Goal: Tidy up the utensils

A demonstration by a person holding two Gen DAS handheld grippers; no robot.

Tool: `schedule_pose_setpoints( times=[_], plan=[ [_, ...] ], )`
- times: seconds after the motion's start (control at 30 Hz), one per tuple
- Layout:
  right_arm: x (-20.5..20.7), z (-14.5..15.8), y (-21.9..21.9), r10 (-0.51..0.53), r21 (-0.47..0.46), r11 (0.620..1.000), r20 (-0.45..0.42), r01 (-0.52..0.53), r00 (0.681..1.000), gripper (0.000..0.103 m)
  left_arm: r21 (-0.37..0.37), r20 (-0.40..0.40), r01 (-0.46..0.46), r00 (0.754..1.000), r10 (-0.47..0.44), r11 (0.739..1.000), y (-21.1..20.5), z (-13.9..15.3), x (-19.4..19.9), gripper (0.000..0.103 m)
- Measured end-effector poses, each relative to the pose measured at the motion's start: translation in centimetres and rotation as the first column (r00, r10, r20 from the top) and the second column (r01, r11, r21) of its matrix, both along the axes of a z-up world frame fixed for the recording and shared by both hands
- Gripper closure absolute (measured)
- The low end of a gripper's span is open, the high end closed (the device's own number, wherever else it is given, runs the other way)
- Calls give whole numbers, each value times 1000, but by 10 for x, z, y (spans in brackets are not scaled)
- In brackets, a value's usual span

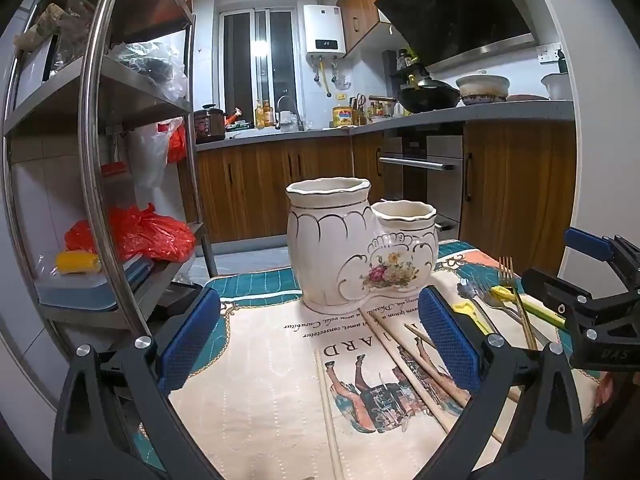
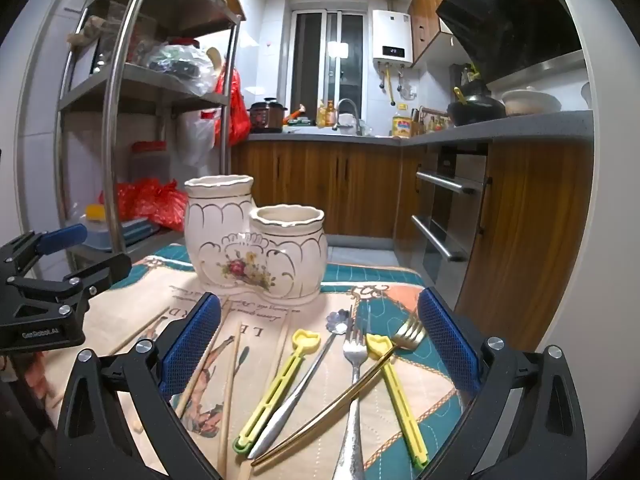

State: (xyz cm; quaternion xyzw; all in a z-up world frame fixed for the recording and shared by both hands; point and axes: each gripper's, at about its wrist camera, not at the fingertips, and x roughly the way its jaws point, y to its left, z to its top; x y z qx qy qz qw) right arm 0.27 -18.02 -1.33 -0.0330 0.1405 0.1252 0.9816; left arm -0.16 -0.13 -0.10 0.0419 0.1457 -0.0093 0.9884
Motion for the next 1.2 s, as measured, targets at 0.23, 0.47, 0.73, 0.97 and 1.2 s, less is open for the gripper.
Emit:
schedule_pose_setpoints(
  times=[0.23, 0.47, 0.73, 0.97, 1.2],
  plan=[
    [0, 1, 0, 0, 0, 1000, -2, 0, 1000, 5, 3, 2, -1, 1000, 1, 1000, -1, 0, -1, 5],
    [0, 1, 0, -1, 1, 1000, -3, 1, 1000, 5, 0, 0, 0, 1000, 0, 1000, 0, -1, 0, 5],
    [0, 1, 0, 0, 1, 1000, -4, 0, 1000, 5, -3, 1, 2, 1000, -2, 1000, -1, -1, -1, 5],
    [0, 1, 0, 0, 3, 1000, -5, 0, 1000, 5, -1, 2, -1, 1000, 1, 1000, 1, -1, -1, 5],
    [1, 1, 0, 0, 3, 1000, -6, 0, 1000, 5, -2, 0, 2, 1000, -2, 1000, 1, -2, 1, 5]
  ],
)
